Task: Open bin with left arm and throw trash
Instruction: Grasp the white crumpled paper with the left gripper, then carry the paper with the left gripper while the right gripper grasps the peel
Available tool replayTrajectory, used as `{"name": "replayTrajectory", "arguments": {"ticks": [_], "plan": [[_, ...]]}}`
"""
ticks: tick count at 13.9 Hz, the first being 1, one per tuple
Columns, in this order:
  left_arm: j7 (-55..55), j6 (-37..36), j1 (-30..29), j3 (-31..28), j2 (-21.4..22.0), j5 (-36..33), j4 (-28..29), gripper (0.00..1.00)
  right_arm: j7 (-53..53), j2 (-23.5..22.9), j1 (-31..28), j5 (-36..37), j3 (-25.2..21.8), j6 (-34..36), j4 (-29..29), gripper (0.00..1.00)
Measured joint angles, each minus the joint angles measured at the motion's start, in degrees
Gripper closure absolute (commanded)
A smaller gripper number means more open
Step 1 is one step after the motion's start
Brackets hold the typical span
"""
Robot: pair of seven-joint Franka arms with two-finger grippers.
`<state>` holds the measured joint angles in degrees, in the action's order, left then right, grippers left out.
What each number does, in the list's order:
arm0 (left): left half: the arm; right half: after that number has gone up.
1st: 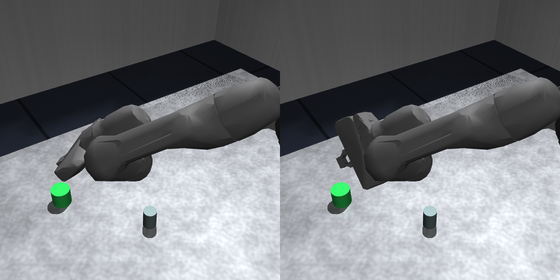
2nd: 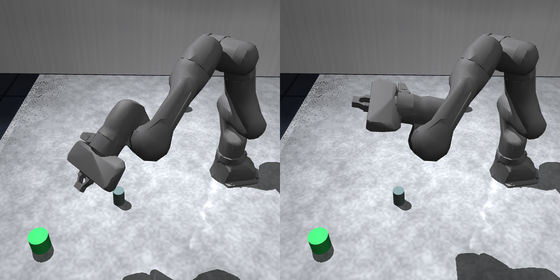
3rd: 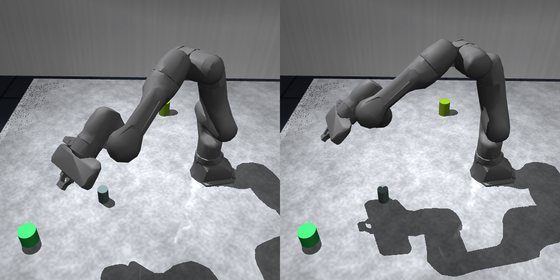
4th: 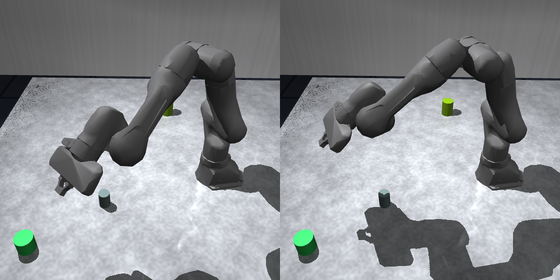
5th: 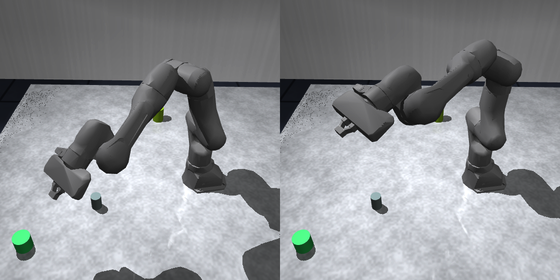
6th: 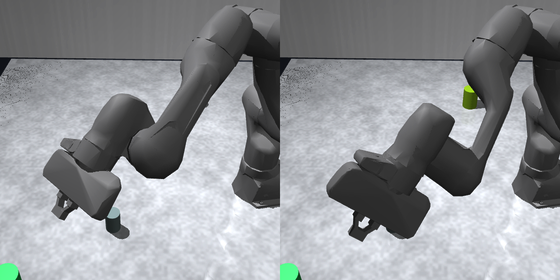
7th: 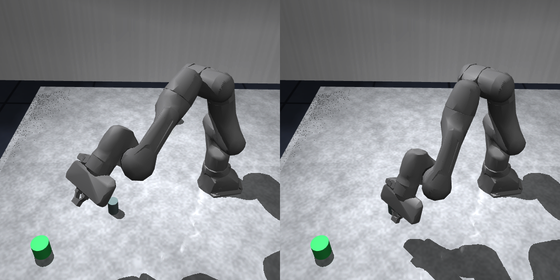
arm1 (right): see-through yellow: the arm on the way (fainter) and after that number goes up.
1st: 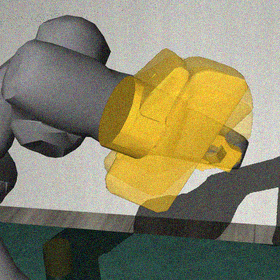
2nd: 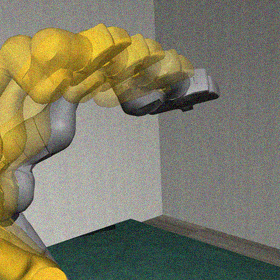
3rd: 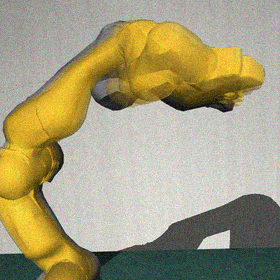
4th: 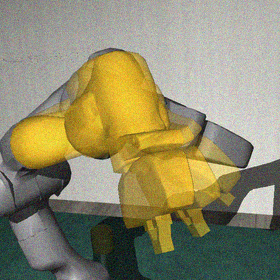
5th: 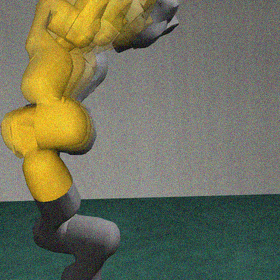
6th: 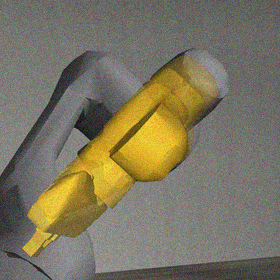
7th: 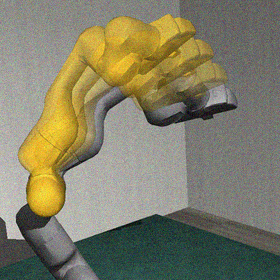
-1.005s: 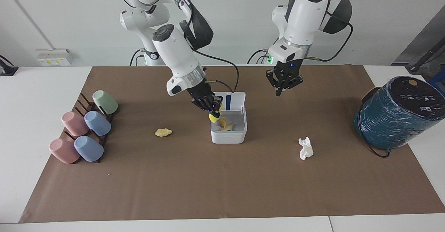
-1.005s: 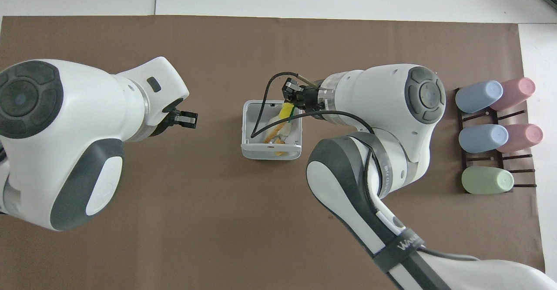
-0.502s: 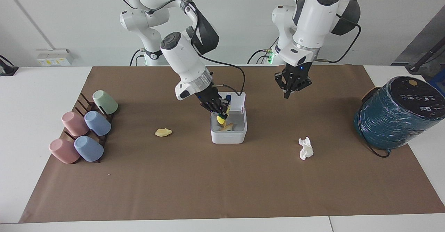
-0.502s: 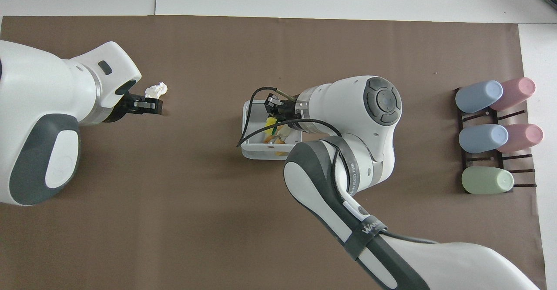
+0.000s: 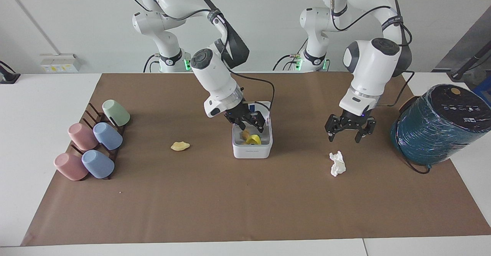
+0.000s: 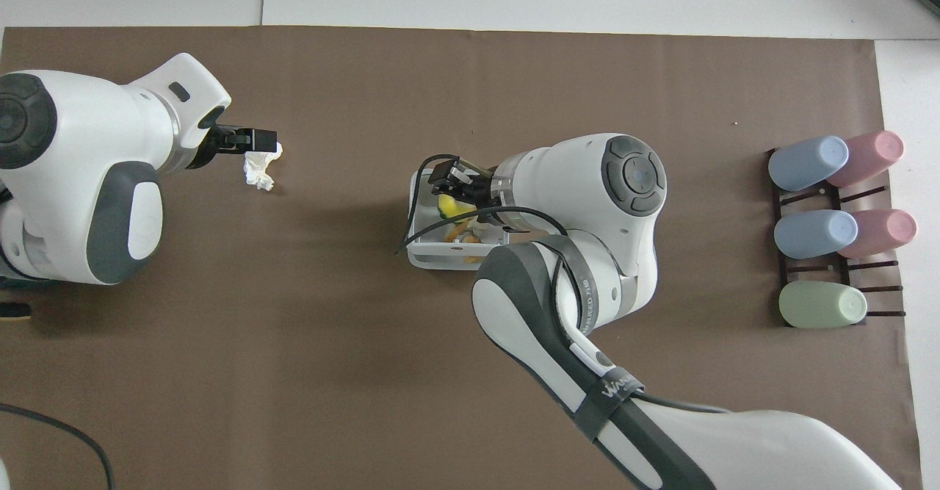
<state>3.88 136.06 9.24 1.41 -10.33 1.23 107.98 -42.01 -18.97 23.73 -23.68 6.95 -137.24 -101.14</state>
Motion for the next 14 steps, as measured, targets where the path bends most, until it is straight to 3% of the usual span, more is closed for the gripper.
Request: {"name": "replayTrajectory", "arguments": {"ticks": [6, 8, 9, 11, 12, 13, 14], "plan": [[-1.5, 10.3, -1.7, 0.0, -7.3, 0.0, 1.5, 0.0, 0.0, 2.1, -0.2, 0.8, -0.7, 0.0, 1.1, 0.0], [-2.1, 13.9, -2.2, 0.0, -9.7, 0.0, 2.3, 0.0, 0.0, 4.1, -2.7, 7.0, -1.7, 1.1, 1.1, 0.0], [-2.3, 15.6, -2.2, 0.0, -10.4, 0.0, 3.5, 0.05, 0.0, 4.9, -5.0, 10.4, -1.8, 2.6, 1.1, 0.0], [-2.4, 20.5, -2.3, 0.0, -10.6, 0.0, 7.4, 0.76, 0.7, 5.3, -9.8, 13.9, -2.0, 4.6, 0.8, 0.0], [-2.5, 22.7, -2.4, 0.0, -10.6, 0.0, 8.9, 0.92, 2.0, 5.3, -11.8, 15.0, -2.0, 5.1, 0.2, 0.0], [-2.6, 23.8, -2.6, 0.0, -10.6, 0.0, 9.7, 1.0, 3.9, 5.4, -13.4, 16.6, -2.1, 6.0, -0.6, 0.0], [-2.6, 24.1, -2.7, 0.0, -10.6, 0.0, 10.0, 1.0, 5.6, 5.4, -14.7, 18.6, -2.1, 7.3, -1.6, 0.0]]}}
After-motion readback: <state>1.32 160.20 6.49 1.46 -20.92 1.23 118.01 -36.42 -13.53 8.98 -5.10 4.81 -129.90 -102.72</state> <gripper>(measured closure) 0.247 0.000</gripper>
